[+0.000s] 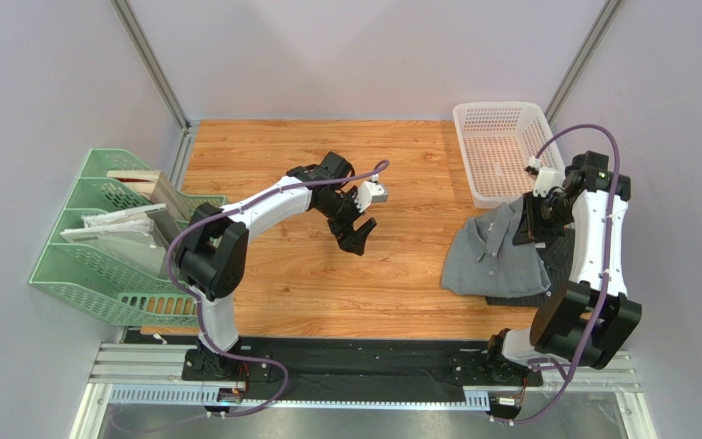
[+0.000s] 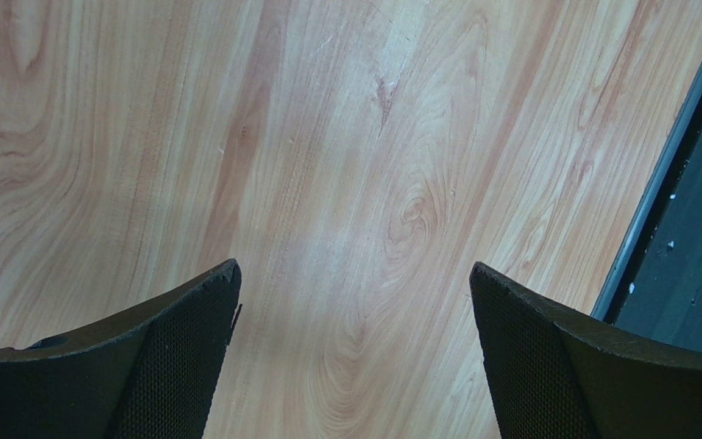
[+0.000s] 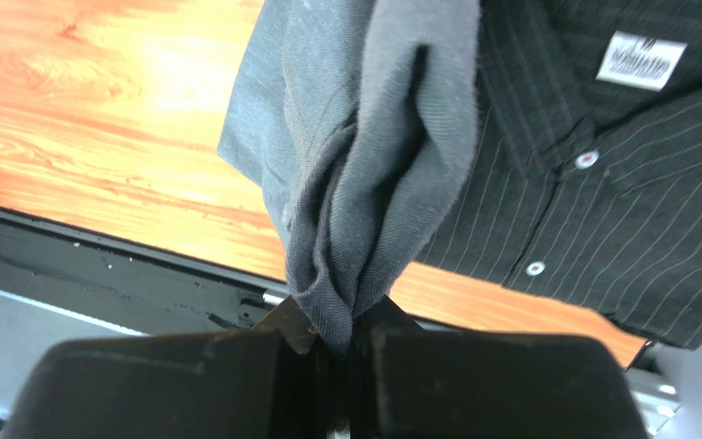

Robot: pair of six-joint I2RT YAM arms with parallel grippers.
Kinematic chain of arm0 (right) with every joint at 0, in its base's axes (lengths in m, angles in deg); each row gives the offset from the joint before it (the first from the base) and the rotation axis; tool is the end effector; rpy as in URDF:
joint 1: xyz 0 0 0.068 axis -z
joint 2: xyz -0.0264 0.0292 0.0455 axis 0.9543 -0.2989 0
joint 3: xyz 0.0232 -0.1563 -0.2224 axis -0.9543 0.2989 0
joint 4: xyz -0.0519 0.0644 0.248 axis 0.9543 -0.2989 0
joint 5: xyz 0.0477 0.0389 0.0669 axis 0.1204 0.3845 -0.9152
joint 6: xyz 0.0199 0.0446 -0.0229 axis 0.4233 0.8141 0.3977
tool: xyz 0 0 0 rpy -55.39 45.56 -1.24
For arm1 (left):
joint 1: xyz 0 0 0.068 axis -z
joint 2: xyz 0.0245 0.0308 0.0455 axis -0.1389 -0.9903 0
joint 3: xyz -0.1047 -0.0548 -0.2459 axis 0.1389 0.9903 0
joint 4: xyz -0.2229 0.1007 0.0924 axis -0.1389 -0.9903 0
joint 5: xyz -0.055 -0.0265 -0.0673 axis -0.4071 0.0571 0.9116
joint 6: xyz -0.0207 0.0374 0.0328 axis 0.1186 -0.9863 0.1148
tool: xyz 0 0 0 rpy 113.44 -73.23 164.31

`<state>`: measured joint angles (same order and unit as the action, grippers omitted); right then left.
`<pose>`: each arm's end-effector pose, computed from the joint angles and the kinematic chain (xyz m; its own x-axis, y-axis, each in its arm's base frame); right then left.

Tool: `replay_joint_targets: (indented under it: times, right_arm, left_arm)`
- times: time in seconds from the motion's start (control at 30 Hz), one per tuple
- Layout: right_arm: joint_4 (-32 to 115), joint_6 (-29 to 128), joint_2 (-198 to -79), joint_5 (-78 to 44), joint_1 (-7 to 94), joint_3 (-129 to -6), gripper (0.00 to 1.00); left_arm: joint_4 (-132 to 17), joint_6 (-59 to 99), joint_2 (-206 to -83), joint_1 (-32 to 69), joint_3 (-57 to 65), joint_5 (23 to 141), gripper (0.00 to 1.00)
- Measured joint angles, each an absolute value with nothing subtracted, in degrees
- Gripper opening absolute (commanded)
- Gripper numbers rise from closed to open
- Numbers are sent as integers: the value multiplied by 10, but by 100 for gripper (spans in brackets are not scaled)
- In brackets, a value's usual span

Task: Fold and stack the long sleeve shirts
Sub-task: Neatly place the folded shirt to the corner

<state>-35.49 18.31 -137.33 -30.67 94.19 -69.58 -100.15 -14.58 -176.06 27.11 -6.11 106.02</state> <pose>0.2283 -0.0763 0.3195 -0.9479 -0.0424 -0.3157 -0.1264 0.9599 0.2504 0.3072 -0.2391 0.2205 -0.4345 0.7016 -0.5647 0.9004 0.3223 -0.2924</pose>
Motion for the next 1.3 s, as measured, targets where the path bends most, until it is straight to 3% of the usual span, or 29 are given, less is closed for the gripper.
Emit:
replay_joint_targets:
  times: [0.3, 0.57, 0.83, 1.23, 1.3]
  right_arm:
    - [-358, 191, -1332, -273, 942, -681, 0]
    - [-362, 186, -1379, -215, 942, -771, 0]
    - [-361, 144, -1408, -187, 952, -750, 0]
    - [-362, -11, -1571, -202, 1073, -795, 0]
    - [-360, -24, -1592, -210, 1074, -813, 0]
  left_arm:
    - [-975, -146, -1753, 271, -29, 1061, 99]
    - [-964, -150, -1752, 271, -28, 1060, 99]
    - [-959, -155, -1753, 271, -20, 1060, 99]
    - [-932, -136, -1751, 271, -10, 1080, 99]
    - [-899, -85, -1745, 271, 3, 1099, 92]
